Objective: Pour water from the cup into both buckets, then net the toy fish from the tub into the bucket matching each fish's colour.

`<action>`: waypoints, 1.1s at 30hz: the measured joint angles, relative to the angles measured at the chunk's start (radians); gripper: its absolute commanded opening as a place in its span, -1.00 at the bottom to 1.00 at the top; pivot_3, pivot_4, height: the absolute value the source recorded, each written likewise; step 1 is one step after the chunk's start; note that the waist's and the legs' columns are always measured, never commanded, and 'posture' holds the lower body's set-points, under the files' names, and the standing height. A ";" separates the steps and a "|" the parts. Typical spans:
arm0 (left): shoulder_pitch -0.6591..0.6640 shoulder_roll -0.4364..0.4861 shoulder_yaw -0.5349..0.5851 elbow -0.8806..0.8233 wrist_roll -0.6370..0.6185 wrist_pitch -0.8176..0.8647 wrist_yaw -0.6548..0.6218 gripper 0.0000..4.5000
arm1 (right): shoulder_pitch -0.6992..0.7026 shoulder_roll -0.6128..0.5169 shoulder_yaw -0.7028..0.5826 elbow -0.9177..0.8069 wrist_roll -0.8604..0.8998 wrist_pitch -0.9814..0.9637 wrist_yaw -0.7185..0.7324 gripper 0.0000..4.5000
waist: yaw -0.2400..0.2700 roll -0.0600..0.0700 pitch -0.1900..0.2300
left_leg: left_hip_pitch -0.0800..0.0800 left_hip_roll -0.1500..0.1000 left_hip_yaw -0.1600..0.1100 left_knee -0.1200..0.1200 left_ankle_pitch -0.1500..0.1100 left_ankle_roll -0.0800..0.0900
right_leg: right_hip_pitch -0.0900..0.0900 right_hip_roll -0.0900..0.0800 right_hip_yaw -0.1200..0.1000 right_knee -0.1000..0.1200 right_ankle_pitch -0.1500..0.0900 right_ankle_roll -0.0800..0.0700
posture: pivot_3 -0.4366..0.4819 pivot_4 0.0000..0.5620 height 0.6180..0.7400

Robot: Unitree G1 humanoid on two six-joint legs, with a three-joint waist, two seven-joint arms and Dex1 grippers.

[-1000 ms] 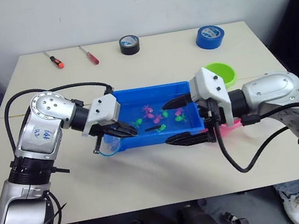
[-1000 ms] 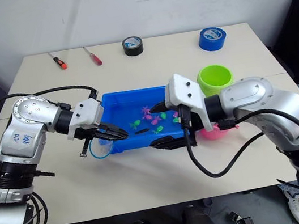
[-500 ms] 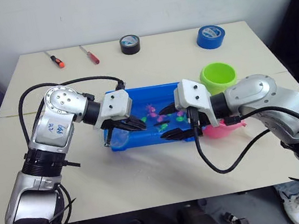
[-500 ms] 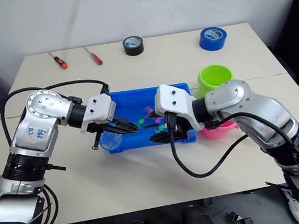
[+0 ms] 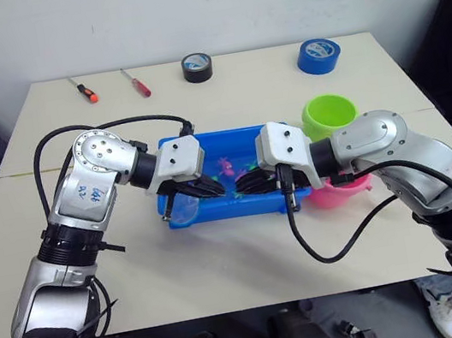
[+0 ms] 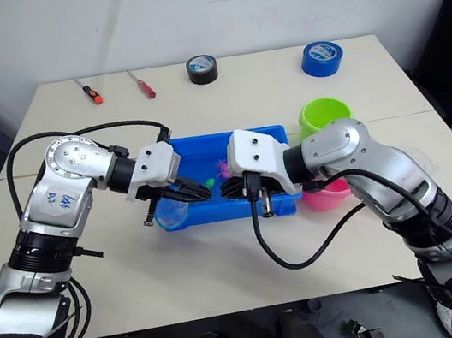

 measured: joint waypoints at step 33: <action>0.236 0.051 0.244 -0.114 -0.265 0.245 0.145 0.99 | 0.161 -0.382 -0.153 0.271 -0.507 -0.813 -0.010 -1.00 | -0.001 0.003 0.001 | -0.002 0.000 0.000 0.005 0.000 0.001 | -0.001 0.000 0.000 0.001 0.000 0.000 | -0.05 -0.47 1.00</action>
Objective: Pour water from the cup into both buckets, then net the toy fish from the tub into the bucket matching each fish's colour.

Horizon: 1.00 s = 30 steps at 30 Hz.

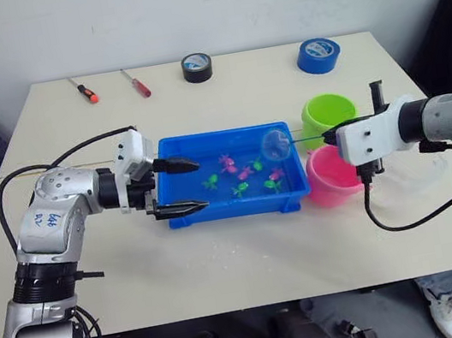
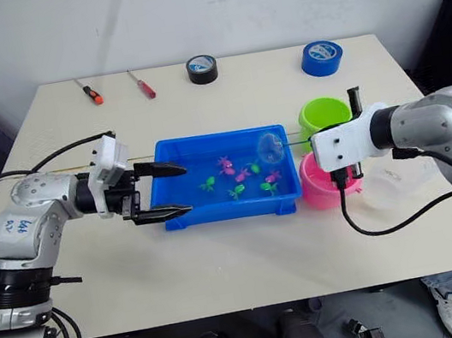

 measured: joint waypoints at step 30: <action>0.000 0.002 -0.013 -0.035 0.000 0.011 0.032 0.99 | 0.035 0.050 0.027 0.052 -0.069 -0.149 0.033 -1.00 | -0.002 0.000 0.000 | 0.001 0.000 0.000 0.001 0.000 0.000 | 0.000 0.000 0.000 0.001 0.000 0.000 | -0.05 -0.47 1.00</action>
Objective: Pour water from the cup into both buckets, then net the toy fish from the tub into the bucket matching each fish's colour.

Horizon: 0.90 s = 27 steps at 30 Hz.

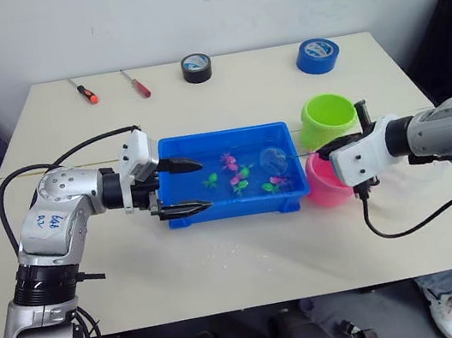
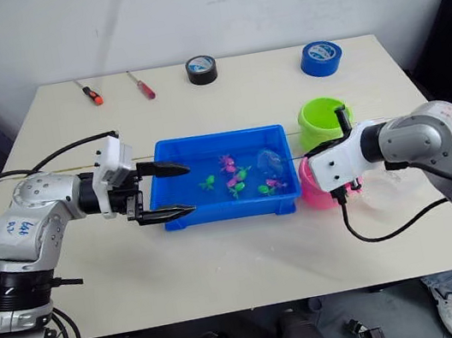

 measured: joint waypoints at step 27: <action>0.000 0.000 -0.001 -0.001 -0.001 0.000 -0.001 0.99 | 0.029 0.031 -0.037 -0.042 0.056 0.173 0.014 -1.00 | 0.002 0.000 0.000 | 0.000 0.000 0.000 0.001 0.000 0.000 | 0.000 0.000 0.000 0.001 0.000 0.000 | -0.05 -0.47 1.00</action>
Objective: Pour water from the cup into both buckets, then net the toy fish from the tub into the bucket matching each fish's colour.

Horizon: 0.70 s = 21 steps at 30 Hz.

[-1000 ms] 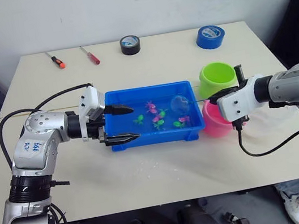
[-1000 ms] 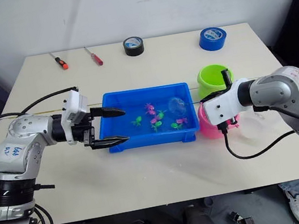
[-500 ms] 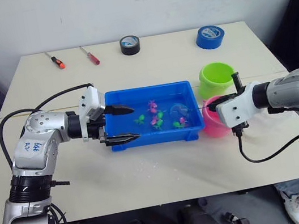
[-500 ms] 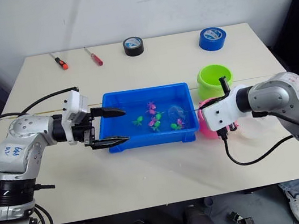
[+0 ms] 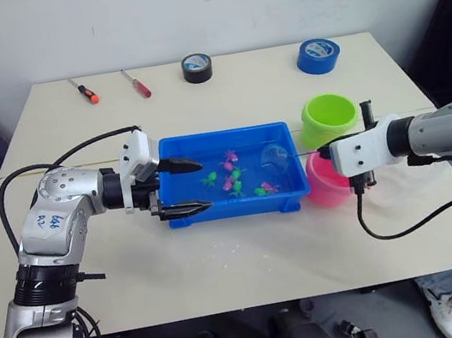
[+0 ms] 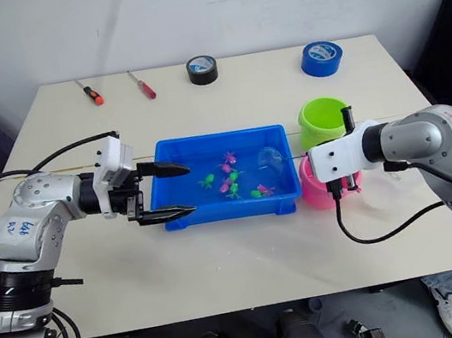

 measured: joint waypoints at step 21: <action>0.000 0.012 -0.006 0.000 0.001 -0.023 -0.009 0.99 | 0.064 0.059 -0.054 -0.116 0.154 0.319 0.023 -1.00 | 0.001 0.000 0.000 | 0.000 0.000 0.000 0.000 0.000 0.000 | 0.000 0.000 0.000 0.000 0.000 0.000 | -0.05 -0.47 1.00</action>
